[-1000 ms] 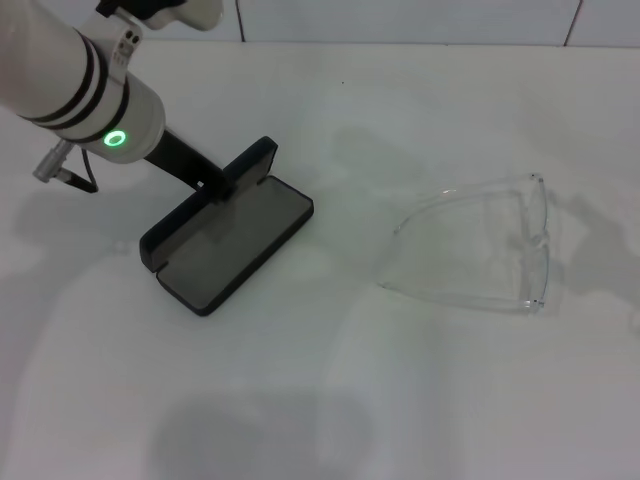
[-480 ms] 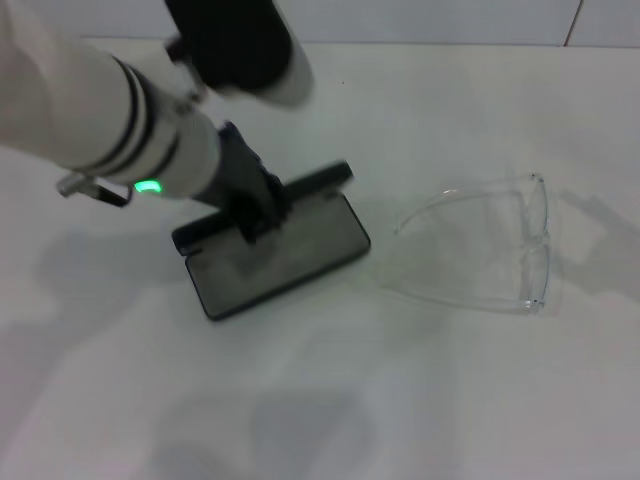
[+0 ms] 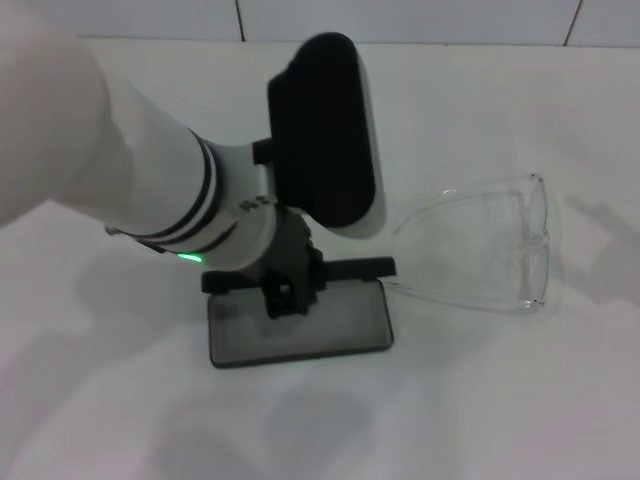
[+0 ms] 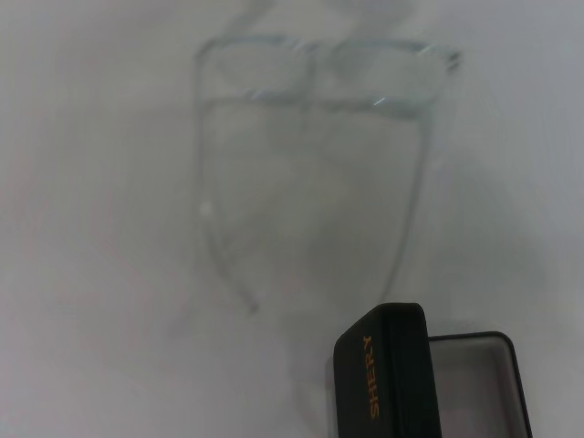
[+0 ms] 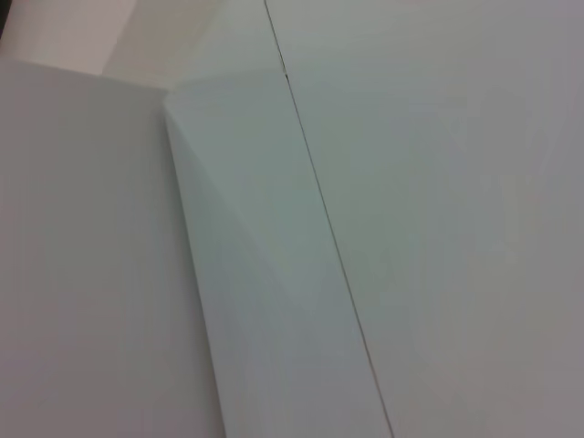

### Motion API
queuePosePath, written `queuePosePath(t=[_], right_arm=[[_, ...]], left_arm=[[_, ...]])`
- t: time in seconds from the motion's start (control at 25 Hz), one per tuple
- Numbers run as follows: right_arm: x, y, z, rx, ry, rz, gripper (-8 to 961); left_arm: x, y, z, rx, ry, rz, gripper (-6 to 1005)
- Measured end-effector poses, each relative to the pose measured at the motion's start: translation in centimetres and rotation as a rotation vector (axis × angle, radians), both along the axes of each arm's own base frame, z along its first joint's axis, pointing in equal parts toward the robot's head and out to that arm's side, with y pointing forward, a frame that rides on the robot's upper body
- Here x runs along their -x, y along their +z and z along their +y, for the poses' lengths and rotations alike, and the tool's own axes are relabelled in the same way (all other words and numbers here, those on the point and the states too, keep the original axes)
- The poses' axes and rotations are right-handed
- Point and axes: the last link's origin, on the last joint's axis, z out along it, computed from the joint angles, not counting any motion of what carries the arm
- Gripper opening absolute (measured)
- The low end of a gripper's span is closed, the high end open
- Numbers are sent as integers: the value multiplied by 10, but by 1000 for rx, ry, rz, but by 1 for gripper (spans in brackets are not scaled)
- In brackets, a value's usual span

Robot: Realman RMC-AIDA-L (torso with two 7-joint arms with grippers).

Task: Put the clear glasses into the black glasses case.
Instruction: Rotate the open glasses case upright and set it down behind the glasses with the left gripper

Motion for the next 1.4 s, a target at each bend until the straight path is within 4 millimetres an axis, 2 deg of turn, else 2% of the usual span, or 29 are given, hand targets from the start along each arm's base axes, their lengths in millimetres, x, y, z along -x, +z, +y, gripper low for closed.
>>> queuePosePath(t=[0.2,0.56,1.4], right_arm=[[-1,-2,-3,-3,0,12,857],[-6,0,-13,-23,-6,24,856],[-10,3,-18,-48,-20,29,839]], left_arm=[[-13,-8,-6,74,-46,-57,214],[-24,-29,2,96,-160,-93,213],[-20,-34,6,85,-178,-112,242]])
